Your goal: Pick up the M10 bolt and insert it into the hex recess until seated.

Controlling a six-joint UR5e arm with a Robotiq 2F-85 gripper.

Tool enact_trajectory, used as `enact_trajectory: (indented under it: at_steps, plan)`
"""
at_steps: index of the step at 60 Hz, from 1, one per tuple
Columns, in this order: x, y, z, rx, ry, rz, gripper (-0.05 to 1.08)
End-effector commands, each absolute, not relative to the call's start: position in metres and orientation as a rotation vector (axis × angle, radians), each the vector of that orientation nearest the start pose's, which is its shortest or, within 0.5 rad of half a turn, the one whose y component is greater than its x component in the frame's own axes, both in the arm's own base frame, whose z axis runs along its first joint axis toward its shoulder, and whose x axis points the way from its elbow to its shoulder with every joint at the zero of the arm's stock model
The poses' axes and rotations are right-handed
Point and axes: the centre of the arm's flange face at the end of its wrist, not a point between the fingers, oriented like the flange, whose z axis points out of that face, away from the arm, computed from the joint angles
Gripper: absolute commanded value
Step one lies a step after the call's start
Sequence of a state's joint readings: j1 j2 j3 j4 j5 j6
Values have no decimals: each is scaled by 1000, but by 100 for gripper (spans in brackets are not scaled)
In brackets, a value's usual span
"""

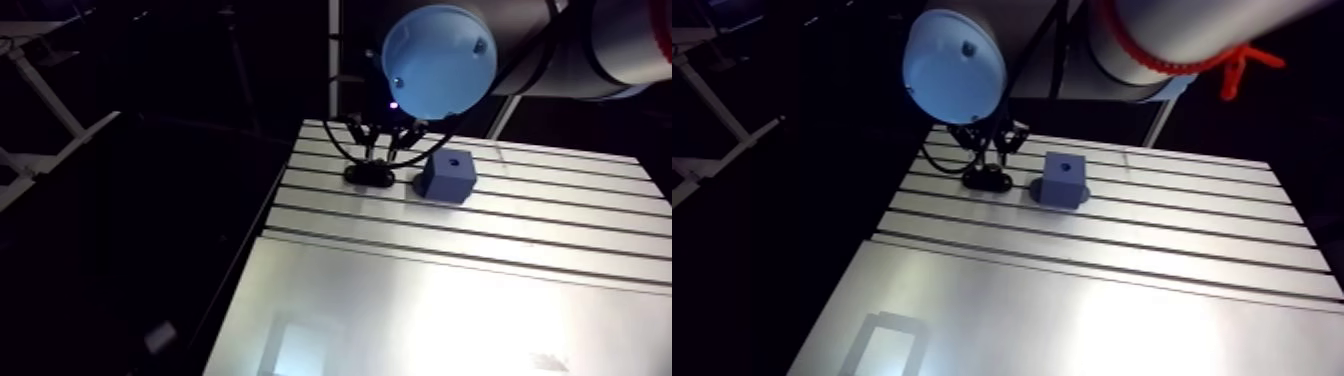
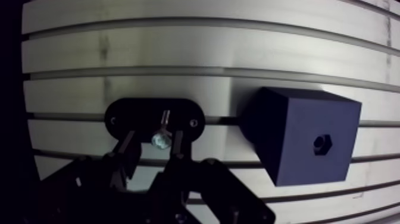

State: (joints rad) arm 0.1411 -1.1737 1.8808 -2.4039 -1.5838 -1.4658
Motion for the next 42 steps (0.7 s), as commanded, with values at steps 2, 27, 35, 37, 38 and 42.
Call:
enact_trajectory:
  at_steps: [2,27,35,37,38,42]
  plan:
    - [-550,-212,213,-62,3267,-6,58]
    - [-550,-212,207,-68,3257,-4,58]
    - [-550,-212,207,-68,3257,-4,58]
    - [-550,-212,207,-67,3257,-2,58]
    - [-550,-212,207,-67,3257,-2,58]
    - [-550,-212,206,-70,3256,-3,58]
